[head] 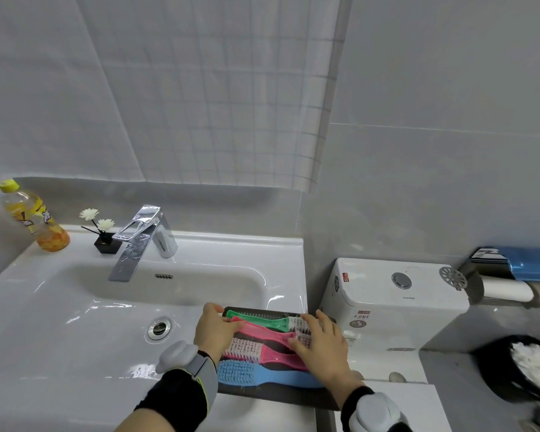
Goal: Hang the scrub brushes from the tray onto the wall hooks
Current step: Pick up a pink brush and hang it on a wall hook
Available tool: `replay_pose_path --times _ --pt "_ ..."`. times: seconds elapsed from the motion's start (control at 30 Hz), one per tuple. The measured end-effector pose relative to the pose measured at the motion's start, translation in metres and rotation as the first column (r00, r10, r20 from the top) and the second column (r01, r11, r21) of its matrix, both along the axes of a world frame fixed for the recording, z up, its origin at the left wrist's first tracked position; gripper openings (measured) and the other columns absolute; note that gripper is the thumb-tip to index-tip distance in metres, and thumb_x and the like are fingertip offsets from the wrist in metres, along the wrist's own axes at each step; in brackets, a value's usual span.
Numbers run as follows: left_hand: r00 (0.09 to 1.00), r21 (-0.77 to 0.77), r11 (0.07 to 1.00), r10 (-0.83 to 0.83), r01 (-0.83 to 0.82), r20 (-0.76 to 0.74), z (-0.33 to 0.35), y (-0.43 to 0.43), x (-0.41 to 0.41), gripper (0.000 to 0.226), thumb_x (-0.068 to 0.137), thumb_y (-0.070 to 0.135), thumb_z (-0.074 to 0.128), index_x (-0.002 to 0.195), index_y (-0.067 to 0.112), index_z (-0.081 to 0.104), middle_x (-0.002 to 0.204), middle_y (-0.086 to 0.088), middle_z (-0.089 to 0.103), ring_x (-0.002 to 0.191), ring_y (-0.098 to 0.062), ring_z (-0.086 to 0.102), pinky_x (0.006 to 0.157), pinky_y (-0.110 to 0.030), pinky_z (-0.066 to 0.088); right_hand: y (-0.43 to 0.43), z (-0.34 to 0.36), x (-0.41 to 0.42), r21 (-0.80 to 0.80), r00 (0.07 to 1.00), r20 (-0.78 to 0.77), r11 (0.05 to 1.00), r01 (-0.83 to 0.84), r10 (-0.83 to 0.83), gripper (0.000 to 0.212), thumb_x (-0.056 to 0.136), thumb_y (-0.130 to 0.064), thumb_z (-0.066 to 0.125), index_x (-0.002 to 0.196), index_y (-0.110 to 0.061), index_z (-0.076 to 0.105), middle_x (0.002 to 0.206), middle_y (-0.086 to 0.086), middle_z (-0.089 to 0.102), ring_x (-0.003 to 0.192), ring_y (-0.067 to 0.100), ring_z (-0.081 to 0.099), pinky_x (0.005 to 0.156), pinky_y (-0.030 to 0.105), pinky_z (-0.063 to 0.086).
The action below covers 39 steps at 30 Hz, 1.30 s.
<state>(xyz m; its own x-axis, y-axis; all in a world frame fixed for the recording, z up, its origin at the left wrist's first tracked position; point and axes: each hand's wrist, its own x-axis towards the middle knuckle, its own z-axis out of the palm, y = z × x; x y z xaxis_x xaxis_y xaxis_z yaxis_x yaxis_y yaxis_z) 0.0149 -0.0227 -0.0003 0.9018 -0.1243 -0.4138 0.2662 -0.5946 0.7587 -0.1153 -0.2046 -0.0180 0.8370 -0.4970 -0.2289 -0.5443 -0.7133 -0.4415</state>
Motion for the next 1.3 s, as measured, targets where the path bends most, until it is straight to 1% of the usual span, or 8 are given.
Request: replay_pose_path --times 0.2,0.37,0.5,0.67,0.87,0.97,1.07,1.3 --pt "0.991 -0.158 0.987 0.008 0.013 0.130 0.036 -0.019 0.003 0.051 0.069 0.019 0.080 0.105 0.014 0.045 0.084 0.002 0.066 0.081 -0.017 0.062 0.067 -0.027 0.047 -0.003 0.018 0.008 -0.089 0.993 0.105 0.995 -0.036 0.045 0.063 0.079 -0.074 0.039 0.134 -0.043 0.041 0.151 -0.010 0.033 0.142 0.022 0.019 0.115 0.042 0.013" --pt "0.970 -0.292 0.940 -0.114 0.175 0.214 0.080 -0.052 -0.006 0.050 0.071 0.014 0.078 0.109 0.015 0.045 0.089 -0.007 0.068 0.086 -0.026 0.068 0.084 -0.045 0.056 -0.008 0.047 0.024 0.035 0.970 0.217 0.992 -0.124 0.113 0.045 0.079 -0.068 0.046 0.117 -0.046 0.055 0.113 -0.025 0.060 0.120 0.008 0.039 0.101 0.033 0.021" --pt "0.922 -0.300 0.900 -0.216 0.315 0.321 0.113 -0.075 -0.008 0.047 0.073 0.011 0.076 0.110 0.014 0.046 0.086 -0.004 0.070 0.084 -0.023 0.067 0.080 -0.032 0.054 -0.025 0.072 0.028 0.329 0.947 0.319 0.942 -0.061 -0.050 0.004 0.078 -0.049 0.065 0.080 -0.045 0.065 0.073 -0.020 0.068 0.079 -0.001 0.060 0.086 0.031 0.045" --pt "0.860 -0.300 0.844 -0.309 0.445 0.407 0.150 -0.103 -0.009 0.047 0.073 0.013 0.076 0.110 0.017 0.048 0.095 -0.009 0.072 0.077 -0.009 0.064 0.062 -0.005 0.045 -0.049 0.103 0.026 0.581 0.897 0.403 0.808 -0.095 -0.184 0.028 0.081 -0.017 0.071 0.054 -0.020 0.064 0.048 -0.008 0.055 0.046 0.008 0.047 0.051 0.022 0.041" --pt "0.823 -0.315 0.777 -0.425 0.546 0.377 0.195 -0.135 0.001 0.069 0.064 0.036 0.083 0.121 0.023 0.048 0.112 0.001 0.066 0.099 -0.010 0.064 0.079 -0.021 0.050 -0.090 0.187 0.052 0.569 0.739 0.612 0.806 -0.163 -0.282 0.018 0.083 -0.003 0.066 0.066 -0.008 0.069 0.052 -0.005 0.058 0.046 0.002 0.047 0.048 0.012 0.038" --pt "0.807 -0.355 0.727 -0.496 0.588 0.321 0.225 -0.154 0.005 0.061 0.070 0.030 0.080 0.121 0.018 0.049 0.113 -0.007 0.067 0.100 -0.017 0.066 0.088 -0.031 0.054 -0.115 0.251 0.071 0.514 0.658 0.702 0.834 -0.203 -0.273 0.011 0.083 -0.007 0.066 0.074 -0.002 0.070 0.062 0.006 0.063 0.049 0.006 0.051 0.046 0.014 0.039" --pt "0.808 -0.479 0.652 -0.502 0.588 0.309 0.264 -0.173 0.013 0.035 0.081 0.013 0.071 0.112 0.009 0.055 0.111 -0.016 0.068 0.089 -0.020 0.068 0.075 -0.028 0.058 -0.137 0.313 0.091 0.454 0.596 0.767 0.857 -0.245 -0.236 0.017 0.083 -0.013 0.067 0.067 -0.012 0.068 0.061 0.002 0.065 0.049 0.006 0.054 0.045 0.016 0.040" --pt "0.804 -0.590 0.546 -0.415 0.595 0.426 0.346 -0.215 0.023 0.028 0.089 0.015 0.060 0.115 0.003 0.058 0.104 -0.010 0.068 0.091 -0.022 0.067 0.076 -0.034 0.058 -0.164 0.419 0.128 0.422 0.469 0.850 0.845 -0.328 -0.242 0.020 0.085 -0.019 0.067 0.067 -0.010 0.065 0.054 -0.002 0.064 0.043 0.007 0.055 0.041 0.017 0.044"
